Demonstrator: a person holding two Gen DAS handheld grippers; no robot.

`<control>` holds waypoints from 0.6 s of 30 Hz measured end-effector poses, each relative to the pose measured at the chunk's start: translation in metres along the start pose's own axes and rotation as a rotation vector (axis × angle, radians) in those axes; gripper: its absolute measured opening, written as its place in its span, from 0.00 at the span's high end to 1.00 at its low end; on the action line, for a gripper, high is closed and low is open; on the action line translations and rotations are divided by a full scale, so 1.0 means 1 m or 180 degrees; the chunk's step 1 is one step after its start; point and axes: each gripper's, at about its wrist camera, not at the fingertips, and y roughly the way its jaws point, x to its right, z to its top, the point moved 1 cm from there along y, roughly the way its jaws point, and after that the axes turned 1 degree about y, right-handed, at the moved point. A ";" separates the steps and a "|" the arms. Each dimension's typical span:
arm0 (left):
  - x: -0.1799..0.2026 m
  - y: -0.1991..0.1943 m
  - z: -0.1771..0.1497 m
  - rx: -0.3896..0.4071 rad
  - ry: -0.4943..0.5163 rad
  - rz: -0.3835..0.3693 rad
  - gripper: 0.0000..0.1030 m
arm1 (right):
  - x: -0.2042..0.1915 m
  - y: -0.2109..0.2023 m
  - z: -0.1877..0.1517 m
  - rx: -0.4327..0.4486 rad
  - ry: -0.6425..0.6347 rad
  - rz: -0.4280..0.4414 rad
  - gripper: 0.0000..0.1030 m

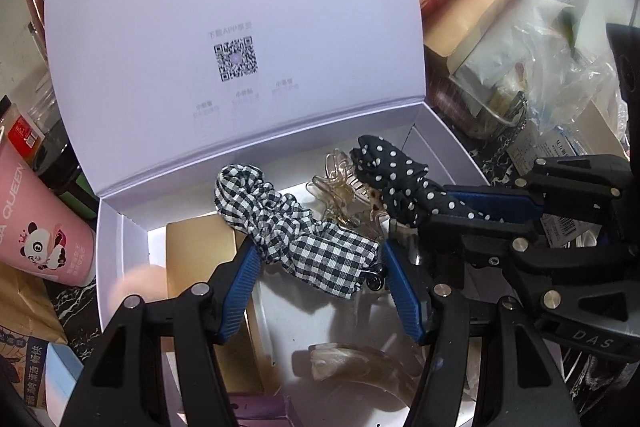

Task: Organize rigid objects
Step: 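Lower both scrunchies into the box and open both grippers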

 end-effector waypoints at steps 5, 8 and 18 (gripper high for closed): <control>-0.001 -0.002 -0.002 -0.0010 -0.0034 -0.0020 0.41 | 0.001 0.000 0.002 -0.0058 0.0038 -0.0028 0.82; -0.002 -0.004 -0.002 -0.0005 -0.0064 -0.0025 0.41 | 0.001 0.000 0.004 -0.0088 0.0057 -0.0055 0.82; -0.005 -0.019 -0.009 0.0090 -0.0245 -0.0045 0.41 | -0.004 -0.008 0.003 -0.0156 0.0009 -0.0005 0.72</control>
